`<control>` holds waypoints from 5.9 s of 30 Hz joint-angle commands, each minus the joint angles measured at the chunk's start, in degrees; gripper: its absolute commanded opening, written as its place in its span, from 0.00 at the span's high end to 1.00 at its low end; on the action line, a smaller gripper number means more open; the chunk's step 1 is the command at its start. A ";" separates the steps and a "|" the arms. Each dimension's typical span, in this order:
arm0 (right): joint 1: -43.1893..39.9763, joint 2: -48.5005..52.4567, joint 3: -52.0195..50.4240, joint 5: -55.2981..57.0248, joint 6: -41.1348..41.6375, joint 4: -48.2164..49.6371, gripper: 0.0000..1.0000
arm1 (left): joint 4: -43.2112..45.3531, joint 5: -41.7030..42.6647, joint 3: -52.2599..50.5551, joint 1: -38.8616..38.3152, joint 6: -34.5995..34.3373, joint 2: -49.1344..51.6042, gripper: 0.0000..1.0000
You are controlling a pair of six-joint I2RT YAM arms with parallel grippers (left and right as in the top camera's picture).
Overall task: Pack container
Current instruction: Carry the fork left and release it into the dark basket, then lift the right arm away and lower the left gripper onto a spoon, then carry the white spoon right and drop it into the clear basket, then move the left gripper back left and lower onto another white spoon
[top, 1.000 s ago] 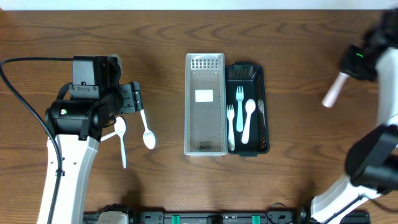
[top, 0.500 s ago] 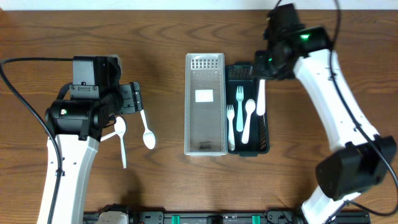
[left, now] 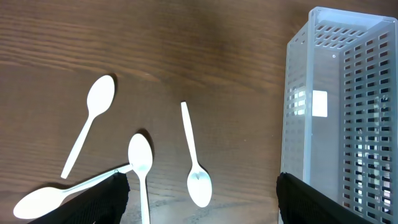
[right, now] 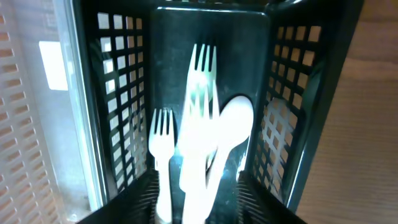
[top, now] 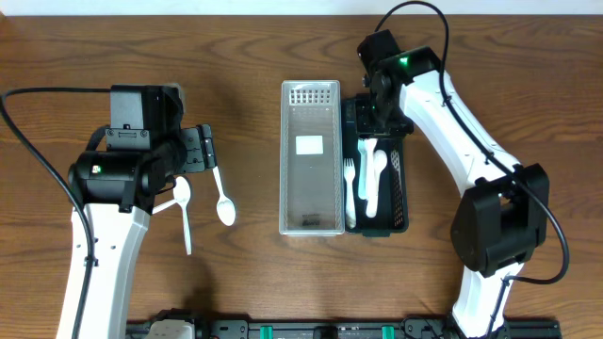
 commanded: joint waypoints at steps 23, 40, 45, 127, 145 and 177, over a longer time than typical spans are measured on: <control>-23.23 -12.76 4.37 3.15 -10.99 -1.75 0.15 | -3.48 1.01 -4.76 -0.24 -15.02 11.98 0.22; -25.14 -12.44 2.78 3.21 -10.99 -0.26 0.16 | 4.35 1.03 -4.92 -0.72 -13.38 33.14 0.22; -25.14 -12.44 2.75 3.41 -10.99 -0.28 0.16 | 5.68 1.27 -4.92 -0.98 -10.43 35.15 0.21; -25.14 -12.44 2.78 5.14 -10.97 -0.33 0.17 | 0.83 -0.09 13.18 -31.32 -11.19 32.00 0.54; -27.91 -12.44 2.78 5.09 -10.95 -0.13 0.16 | -19.19 -9.51 14.32 1.18 -12.33 12.61 0.44; -29.22 -12.44 2.75 4.92 -10.97 -1.33 0.17 | 17.38 0.96 -29.81 10.38 -3.48 15.32 0.25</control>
